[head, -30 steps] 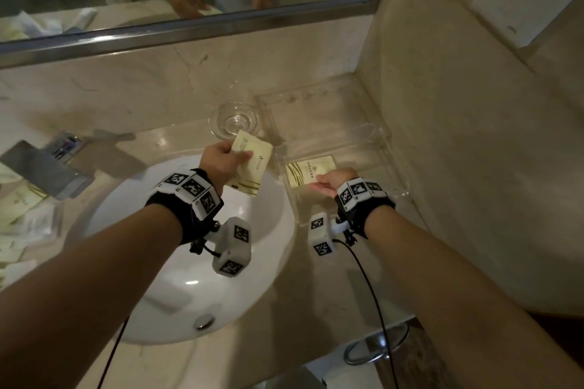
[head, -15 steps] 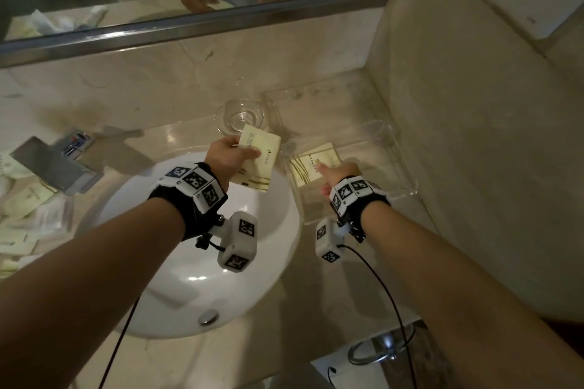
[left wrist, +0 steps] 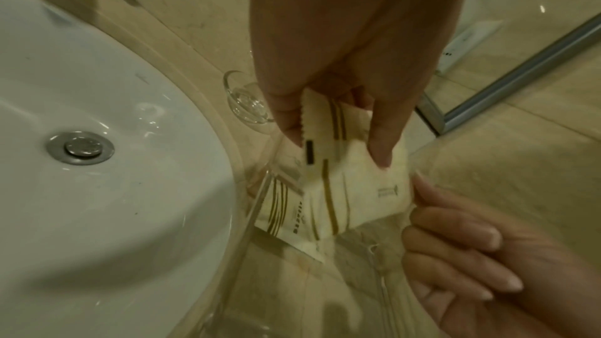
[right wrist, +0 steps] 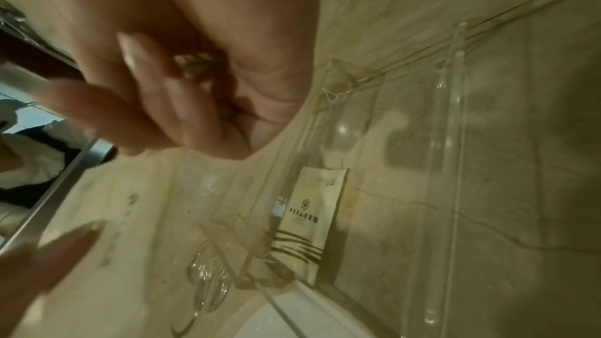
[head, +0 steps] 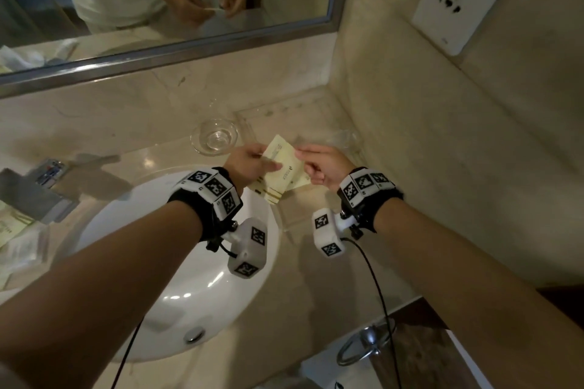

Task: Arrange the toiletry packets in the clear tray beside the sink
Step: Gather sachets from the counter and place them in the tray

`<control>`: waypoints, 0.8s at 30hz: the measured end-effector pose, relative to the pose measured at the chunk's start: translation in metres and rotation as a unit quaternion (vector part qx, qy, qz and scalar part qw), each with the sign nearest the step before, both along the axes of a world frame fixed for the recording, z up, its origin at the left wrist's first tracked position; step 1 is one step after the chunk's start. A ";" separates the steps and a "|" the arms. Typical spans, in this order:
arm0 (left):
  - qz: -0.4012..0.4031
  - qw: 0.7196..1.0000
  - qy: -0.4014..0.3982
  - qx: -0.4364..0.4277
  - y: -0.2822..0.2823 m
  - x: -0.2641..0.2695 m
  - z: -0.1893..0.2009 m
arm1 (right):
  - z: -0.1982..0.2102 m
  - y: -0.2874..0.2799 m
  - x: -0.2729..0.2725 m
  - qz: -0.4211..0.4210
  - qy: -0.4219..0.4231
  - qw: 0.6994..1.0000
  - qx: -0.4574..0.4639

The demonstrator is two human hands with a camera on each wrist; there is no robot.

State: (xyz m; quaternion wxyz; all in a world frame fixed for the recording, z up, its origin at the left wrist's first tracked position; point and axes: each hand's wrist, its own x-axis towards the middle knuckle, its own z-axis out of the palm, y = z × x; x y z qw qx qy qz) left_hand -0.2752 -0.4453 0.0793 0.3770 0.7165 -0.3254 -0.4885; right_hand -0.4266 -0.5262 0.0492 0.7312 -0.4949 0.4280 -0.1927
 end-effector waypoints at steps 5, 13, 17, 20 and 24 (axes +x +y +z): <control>0.022 1.000 0.005 -0.008 -0.003 -0.006 -0.001 | 0.002 0.000 -0.012 -0.020 -0.032 0.998 0.052; 0.032 0.998 0.038 0.043 -0.004 0.001 -0.003 | -0.004 -0.008 -0.027 -0.024 0.015 1.000 -0.010; 0.040 0.999 0.028 0.009 -0.007 -0.002 -0.007 | -0.012 -0.011 -0.029 -0.038 0.059 0.997 -0.025; 0.038 0.999 0.021 0.009 -0.010 -0.006 -0.009 | -0.014 -0.014 -0.032 -0.027 0.080 0.996 0.007; 0.020 1.000 0.013 0.018 -0.016 -0.008 -0.013 | -0.018 -0.021 -0.036 -0.018 0.131 0.991 0.033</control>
